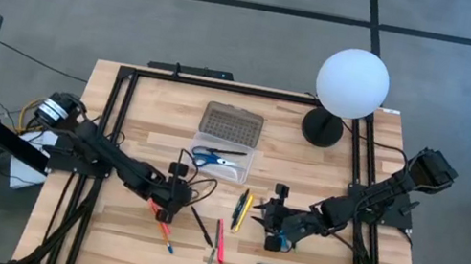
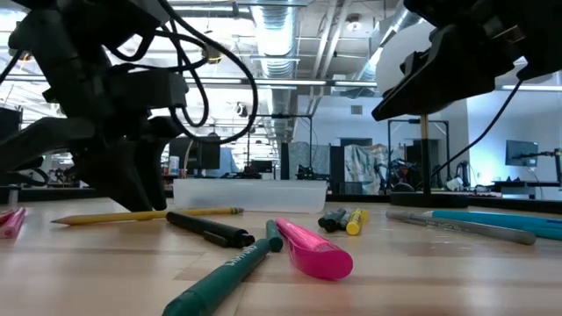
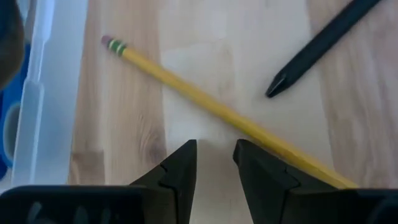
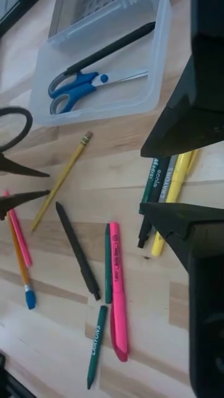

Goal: Pick & place school supplies into a supply box
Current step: Put the yellow pencil into the gray supply box

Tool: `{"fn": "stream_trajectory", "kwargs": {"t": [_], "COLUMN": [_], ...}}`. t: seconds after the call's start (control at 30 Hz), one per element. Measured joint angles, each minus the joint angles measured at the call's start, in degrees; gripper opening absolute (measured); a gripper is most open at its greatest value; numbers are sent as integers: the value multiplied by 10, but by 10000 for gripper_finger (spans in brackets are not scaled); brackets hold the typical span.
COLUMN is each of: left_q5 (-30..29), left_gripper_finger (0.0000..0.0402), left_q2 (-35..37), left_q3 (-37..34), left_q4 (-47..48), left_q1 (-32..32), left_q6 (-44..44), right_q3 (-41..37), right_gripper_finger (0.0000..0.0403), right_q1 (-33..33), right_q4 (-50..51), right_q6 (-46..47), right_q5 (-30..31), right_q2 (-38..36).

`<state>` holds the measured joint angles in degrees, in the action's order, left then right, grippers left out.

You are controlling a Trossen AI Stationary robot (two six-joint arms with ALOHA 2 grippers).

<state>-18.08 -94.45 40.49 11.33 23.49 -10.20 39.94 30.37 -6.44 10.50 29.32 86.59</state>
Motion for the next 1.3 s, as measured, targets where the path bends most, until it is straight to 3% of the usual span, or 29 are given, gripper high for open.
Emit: {"fn": "stream_trajectory", "kwargs": {"t": [0.13,0.27,0.47,0.67,0.97,1.3], "left_q5": [10,-23,-49,23,37,29], "left_gripper_finger": [114,114,114,114,114,114], "left_q2": [-1,-4,-6,-35,-57,-58], "left_q3": [8,19,22,22,41,46], "left_q4": [-10,-4,-40,-107,-121,-105], "left_q1": [4,2,-45,-76,-76,-64], "left_q6": [44,57,75,135,151,91], "right_q3": [0,0,0,0,12,140], "right_gripper_finger": [120,120,120,120,120,120], "right_q1": [0,0,0,0,-14,-54], "right_q4": [0,0,0,-1,-93,-79], "right_q6": [0,0,0,0,-93,-185], "right_q5": [0,0,0,-9,-42,-70], "right_q2": [0,0,0,1,86,198]}}
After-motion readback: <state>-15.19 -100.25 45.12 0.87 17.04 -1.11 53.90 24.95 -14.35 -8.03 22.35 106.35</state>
